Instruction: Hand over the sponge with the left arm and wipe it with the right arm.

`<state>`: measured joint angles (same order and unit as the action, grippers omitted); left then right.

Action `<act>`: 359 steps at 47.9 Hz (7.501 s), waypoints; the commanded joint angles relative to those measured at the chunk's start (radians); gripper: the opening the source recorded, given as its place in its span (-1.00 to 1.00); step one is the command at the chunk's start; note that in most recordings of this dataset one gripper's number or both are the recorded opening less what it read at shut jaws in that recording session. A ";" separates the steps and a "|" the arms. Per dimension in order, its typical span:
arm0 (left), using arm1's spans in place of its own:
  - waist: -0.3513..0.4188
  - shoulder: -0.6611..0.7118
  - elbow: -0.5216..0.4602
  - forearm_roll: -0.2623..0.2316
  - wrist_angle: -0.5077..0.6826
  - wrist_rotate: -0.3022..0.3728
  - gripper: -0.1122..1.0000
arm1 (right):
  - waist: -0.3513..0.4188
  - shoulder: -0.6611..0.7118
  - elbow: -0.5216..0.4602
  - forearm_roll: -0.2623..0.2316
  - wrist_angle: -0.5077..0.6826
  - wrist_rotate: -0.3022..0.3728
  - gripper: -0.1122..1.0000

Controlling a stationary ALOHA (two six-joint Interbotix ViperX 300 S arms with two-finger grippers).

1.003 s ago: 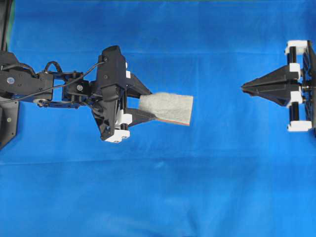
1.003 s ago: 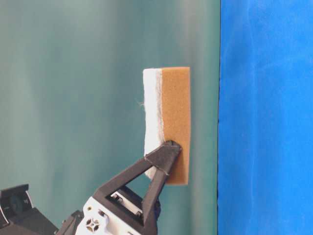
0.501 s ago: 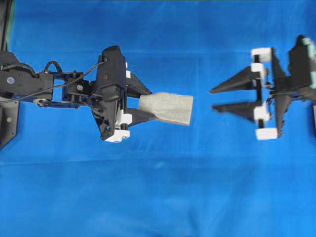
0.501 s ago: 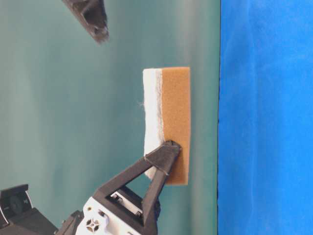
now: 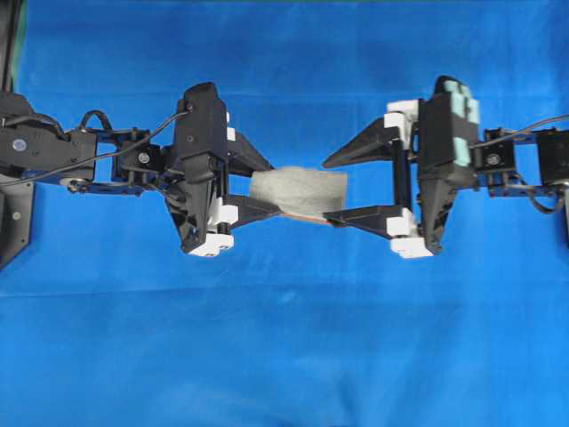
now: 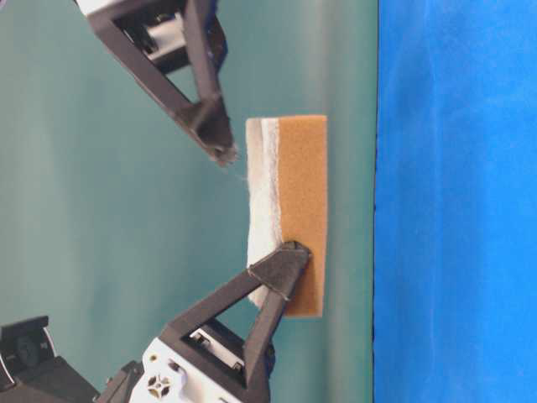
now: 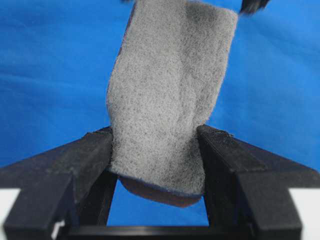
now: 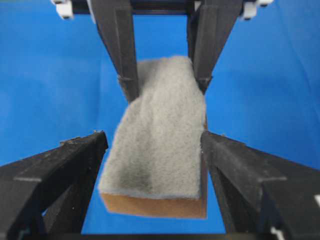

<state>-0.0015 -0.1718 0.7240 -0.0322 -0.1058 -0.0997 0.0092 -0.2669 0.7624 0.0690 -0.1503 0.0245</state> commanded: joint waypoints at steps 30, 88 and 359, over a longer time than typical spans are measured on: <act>0.000 -0.014 -0.002 -0.002 -0.003 0.003 -0.08 | -0.020 0.147 -0.110 -0.002 0.098 -0.003 0.56; -0.025 -0.308 0.218 0.003 -0.064 0.029 0.68 | -0.002 0.041 -0.037 -0.025 0.199 0.003 -0.37; -0.034 -0.341 0.252 0.005 -0.091 0.055 0.68 | -0.141 0.385 -0.080 -0.336 0.206 0.341 -0.40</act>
<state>-0.0307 -0.5093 0.9787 -0.0291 -0.1856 -0.0460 -0.1335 0.1427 0.6934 -0.2654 0.0598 0.3636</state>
